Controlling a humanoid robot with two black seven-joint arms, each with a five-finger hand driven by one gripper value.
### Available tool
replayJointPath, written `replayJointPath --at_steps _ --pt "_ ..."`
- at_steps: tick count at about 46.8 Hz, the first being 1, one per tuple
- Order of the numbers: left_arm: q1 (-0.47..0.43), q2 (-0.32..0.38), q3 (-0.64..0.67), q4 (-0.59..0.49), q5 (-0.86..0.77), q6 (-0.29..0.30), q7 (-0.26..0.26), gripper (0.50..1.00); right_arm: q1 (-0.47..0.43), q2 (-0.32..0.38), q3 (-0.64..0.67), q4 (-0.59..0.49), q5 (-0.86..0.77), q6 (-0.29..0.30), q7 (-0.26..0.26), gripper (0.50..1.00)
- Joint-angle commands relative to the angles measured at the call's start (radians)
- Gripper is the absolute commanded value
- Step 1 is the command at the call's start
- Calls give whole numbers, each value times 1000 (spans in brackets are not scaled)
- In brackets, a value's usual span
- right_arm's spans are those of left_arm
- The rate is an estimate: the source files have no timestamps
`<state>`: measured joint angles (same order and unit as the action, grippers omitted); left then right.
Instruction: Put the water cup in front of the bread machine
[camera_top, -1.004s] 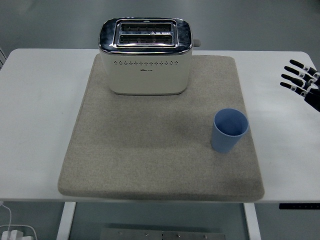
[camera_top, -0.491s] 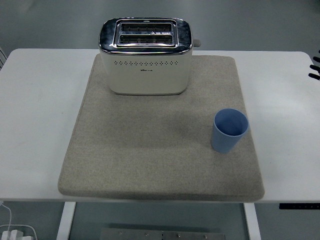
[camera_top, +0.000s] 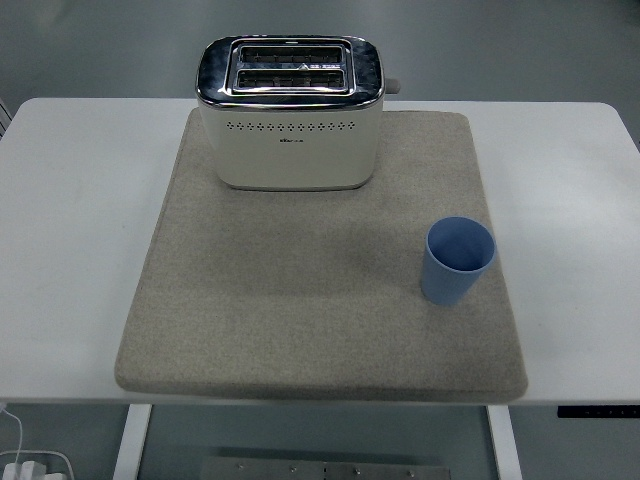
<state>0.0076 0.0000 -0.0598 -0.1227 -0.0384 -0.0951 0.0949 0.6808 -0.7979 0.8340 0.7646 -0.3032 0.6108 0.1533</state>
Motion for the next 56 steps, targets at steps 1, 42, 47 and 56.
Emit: replayJointPath --at_steps 1,42,47,56 --pt "0 0 0 0 0 0 0 1000 11 2 0 27 1 0 0 934" --pt "0 0 0 0 0 0 0 1000 9 88 8 131 3 0 -8 934" --pt "0 0 0 0 0 0 0 1000 16 80 8 119 12 0 -6 934" --pt "0 0 0 0 0 0 0 1000 20 57 5 75 15 0 0 934"
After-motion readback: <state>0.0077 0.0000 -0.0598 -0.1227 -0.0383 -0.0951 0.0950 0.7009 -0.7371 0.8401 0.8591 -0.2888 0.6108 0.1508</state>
